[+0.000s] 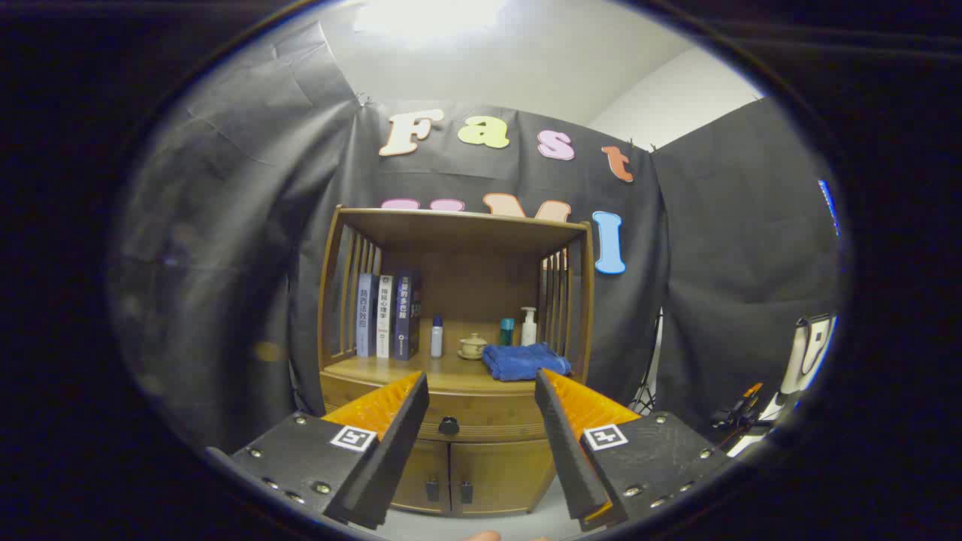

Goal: Pull open the drawer, take out the items inside it, and place them on the countertop above the cabinet.

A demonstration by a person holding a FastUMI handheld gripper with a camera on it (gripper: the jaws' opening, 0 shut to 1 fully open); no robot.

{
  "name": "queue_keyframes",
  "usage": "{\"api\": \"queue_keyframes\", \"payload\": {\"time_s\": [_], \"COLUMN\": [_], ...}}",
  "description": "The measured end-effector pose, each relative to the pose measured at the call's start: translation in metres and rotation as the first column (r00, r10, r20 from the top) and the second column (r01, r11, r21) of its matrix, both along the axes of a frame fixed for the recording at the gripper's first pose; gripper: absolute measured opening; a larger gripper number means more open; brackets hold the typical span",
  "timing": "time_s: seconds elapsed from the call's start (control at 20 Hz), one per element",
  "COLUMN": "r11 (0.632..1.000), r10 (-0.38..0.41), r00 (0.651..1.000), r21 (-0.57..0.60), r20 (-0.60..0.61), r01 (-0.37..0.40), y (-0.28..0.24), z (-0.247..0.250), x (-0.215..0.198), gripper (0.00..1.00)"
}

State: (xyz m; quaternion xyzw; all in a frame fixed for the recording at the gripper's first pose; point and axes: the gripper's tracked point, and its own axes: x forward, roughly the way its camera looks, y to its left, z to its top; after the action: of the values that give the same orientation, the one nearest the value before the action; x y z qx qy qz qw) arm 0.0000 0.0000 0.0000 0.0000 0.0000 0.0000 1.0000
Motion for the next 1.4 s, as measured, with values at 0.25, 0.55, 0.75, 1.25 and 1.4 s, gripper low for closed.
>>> {"api": "queue_keyframes", "payload": {"time_s": [0.25,0.55,0.75,1.25,1.4], "r11": [1.0,1.0,0.999,0.998,0.998], "r10": [-0.01,-0.023,-0.033,-0.022,0.016], "r00": [1.0,0.999,0.999,0.996,0.988], "r21": [-0.013,0.004,0.012,0.063,0.058], "r20": [-0.01,-0.032,-0.036,-0.09,-0.155], "r01": [0.009,0.023,0.034,0.028,-0.007], "y": [-0.004,-0.012,-0.018,-0.008,0.011], "z": [-0.001,-0.006,-0.005,-0.032,-0.063], "x": [0.002,0.003,0.004,0.043,0.072], "gripper": [0.85,0.85,0.85,0.85,0.85]}}
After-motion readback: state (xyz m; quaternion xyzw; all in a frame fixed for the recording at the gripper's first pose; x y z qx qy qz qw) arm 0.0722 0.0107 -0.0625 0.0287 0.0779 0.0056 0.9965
